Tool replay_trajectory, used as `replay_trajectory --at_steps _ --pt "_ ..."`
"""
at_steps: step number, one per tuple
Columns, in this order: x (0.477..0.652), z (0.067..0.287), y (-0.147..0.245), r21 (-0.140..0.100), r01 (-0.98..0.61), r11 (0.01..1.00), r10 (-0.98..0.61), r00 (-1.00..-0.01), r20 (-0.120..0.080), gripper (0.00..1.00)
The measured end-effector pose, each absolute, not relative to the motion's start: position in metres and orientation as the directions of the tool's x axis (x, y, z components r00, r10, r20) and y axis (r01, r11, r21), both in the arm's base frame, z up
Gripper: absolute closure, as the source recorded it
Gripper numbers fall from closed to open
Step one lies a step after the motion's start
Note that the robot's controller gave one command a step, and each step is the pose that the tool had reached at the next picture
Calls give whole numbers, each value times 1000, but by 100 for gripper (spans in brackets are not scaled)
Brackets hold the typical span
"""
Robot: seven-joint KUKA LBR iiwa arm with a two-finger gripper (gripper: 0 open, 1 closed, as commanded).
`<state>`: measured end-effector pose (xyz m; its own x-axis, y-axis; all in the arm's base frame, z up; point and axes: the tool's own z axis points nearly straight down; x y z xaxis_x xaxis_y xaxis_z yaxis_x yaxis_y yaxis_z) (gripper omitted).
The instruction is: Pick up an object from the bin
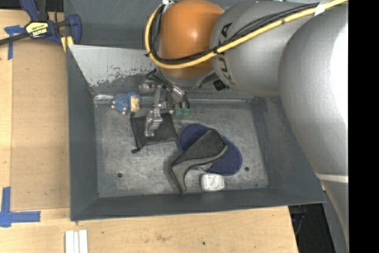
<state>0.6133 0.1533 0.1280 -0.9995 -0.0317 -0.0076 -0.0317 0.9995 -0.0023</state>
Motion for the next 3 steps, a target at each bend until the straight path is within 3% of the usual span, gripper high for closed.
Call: replay_trajectory --at_steps 1,2,3 --pt "559 77 98 3 157 988 157 -988 -5 0" --pt "564 81 97 7 161 987 161 -987 -22 100" --pt "579 209 74 0 -36 999 -36 -999 -12 100"
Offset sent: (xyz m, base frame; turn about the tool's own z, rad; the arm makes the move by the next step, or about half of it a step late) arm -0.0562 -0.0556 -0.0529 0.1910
